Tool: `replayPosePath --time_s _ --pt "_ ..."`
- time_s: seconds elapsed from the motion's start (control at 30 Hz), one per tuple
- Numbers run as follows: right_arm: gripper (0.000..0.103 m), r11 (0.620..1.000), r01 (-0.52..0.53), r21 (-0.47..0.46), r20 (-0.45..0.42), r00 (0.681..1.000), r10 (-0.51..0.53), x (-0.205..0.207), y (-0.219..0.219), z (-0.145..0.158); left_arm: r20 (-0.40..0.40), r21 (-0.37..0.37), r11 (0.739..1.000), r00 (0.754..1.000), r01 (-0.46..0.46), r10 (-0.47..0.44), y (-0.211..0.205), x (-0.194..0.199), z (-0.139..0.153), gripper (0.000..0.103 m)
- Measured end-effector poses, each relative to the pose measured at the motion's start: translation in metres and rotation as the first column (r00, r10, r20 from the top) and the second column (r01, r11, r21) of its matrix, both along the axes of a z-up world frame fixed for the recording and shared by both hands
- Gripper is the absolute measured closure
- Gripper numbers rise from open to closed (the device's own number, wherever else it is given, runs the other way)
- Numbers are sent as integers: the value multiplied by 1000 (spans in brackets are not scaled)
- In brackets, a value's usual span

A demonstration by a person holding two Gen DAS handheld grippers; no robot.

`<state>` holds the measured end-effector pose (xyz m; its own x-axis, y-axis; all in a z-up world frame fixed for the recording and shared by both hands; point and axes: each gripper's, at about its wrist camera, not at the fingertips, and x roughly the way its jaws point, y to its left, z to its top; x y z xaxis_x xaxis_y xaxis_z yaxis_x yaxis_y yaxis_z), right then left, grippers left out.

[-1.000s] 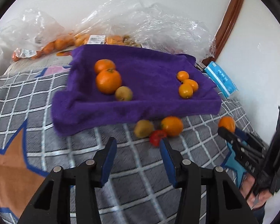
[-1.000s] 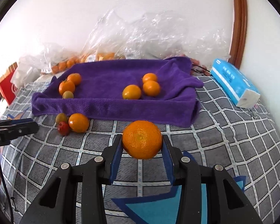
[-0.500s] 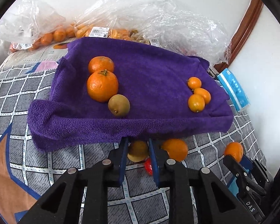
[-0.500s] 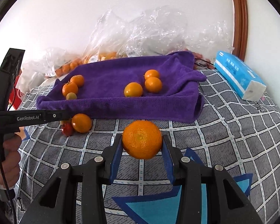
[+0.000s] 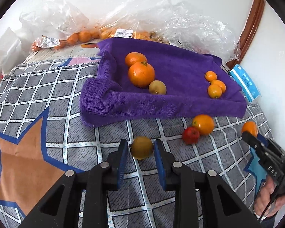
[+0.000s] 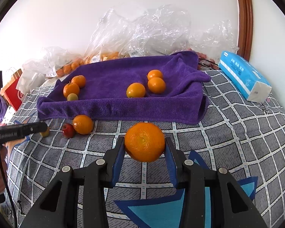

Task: Organize fruits
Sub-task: 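Grasp the yellow-green fruit with left tool while right tool lifts its orange, then carry the yellow-green fruit in left tool toward the towel while right tool carries its orange there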

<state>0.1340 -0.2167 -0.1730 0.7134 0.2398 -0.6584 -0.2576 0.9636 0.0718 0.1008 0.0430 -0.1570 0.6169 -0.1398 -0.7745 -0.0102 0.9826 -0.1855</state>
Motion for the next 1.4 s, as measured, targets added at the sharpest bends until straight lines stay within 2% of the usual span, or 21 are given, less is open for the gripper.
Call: replayPosePath --time_s 0.2,0.3,0.47,0.7,0.83,1.0,1.4 --pt "62 1000 3 23 -1 1000 -3 0 -3 1 54 52 999 998 12 -15 -7 -6 -6 78" --pt "62 1000 2 27 1 1000 -2 -1 -3 1 58 9 1000 998 16 -16 -1 -7 -5 78" --pt "63 1000 1 19 10 1000 -1 -3 -3 2 69 -114 993 998 8 0 16 -7 -8 78" --pt "63 1000 9 11 25 1000 -10 -5 -3 4 93 -187 982 994 -32 50 24 -13 -7 78" --pt "63 1000 12 15 41 999 -13 -7 -4 6 149 -163 987 988 -13 38 19 -19 2 78" --pt "63 1000 8 15 49 999 -8 -9 -3 7 164 -121 993 986 14 6 13 -20 6 78" --pt "63 999 45 10 35 998 -46 -6 -5 6 189 -135 991 981 -27 53 24 -23 9 78"
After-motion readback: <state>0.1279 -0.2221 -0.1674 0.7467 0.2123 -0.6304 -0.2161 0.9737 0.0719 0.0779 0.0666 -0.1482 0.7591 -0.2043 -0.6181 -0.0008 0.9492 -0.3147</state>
